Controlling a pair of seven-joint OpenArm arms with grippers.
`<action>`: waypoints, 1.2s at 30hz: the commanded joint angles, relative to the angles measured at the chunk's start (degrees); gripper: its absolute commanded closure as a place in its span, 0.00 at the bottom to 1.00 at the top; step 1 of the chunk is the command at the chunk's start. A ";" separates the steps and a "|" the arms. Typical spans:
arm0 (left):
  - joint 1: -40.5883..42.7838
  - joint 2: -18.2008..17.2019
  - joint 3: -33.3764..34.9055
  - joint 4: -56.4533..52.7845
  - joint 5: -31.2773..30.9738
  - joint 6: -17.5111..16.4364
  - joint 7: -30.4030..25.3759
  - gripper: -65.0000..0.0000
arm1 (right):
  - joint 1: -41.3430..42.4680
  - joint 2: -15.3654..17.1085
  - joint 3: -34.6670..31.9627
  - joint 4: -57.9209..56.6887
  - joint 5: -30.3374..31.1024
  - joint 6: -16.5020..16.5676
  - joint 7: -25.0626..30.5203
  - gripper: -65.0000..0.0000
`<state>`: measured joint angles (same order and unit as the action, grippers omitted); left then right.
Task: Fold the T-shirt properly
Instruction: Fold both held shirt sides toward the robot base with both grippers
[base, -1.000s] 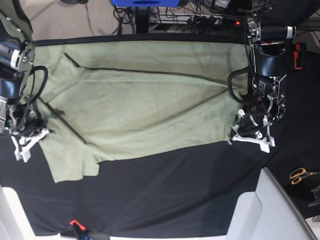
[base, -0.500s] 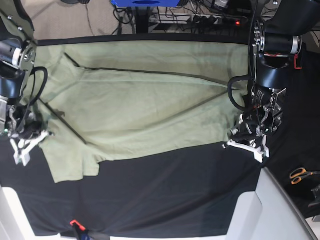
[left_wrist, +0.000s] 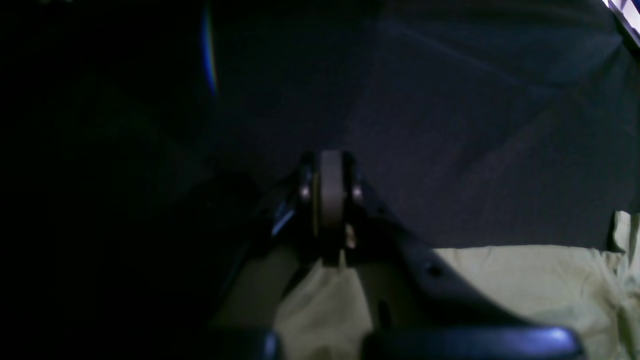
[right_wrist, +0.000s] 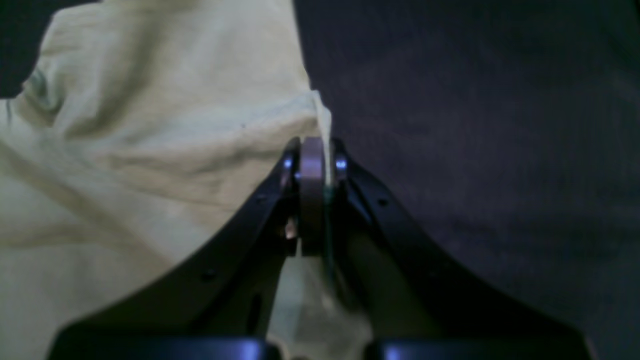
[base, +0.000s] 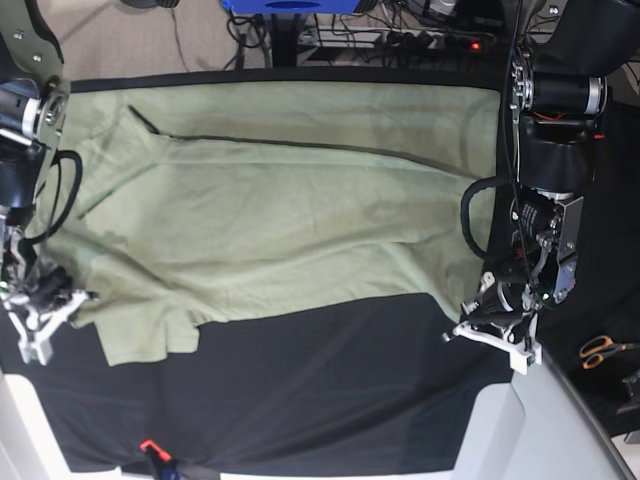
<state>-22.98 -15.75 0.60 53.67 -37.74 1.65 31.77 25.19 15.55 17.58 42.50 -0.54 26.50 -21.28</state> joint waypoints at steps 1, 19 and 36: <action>-1.76 -0.74 -0.12 1.23 -0.46 -0.20 -0.96 1.00 | 1.49 0.84 -1.01 1.50 0.32 0.18 2.60 1.00; 3.69 -2.85 -0.65 5.98 -0.55 -0.20 -1.31 1.00 | 1.05 2.16 -3.91 -1.05 0.23 -0.26 9.28 1.00; 13.44 -3.02 -0.82 18.46 -0.90 -0.20 -1.04 1.00 | -3.52 5.42 -4.00 -2.46 0.23 -0.26 9.45 1.00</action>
<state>-8.25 -18.09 0.10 71.02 -38.15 1.63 31.59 20.21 19.99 13.34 38.89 -0.71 26.06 -13.04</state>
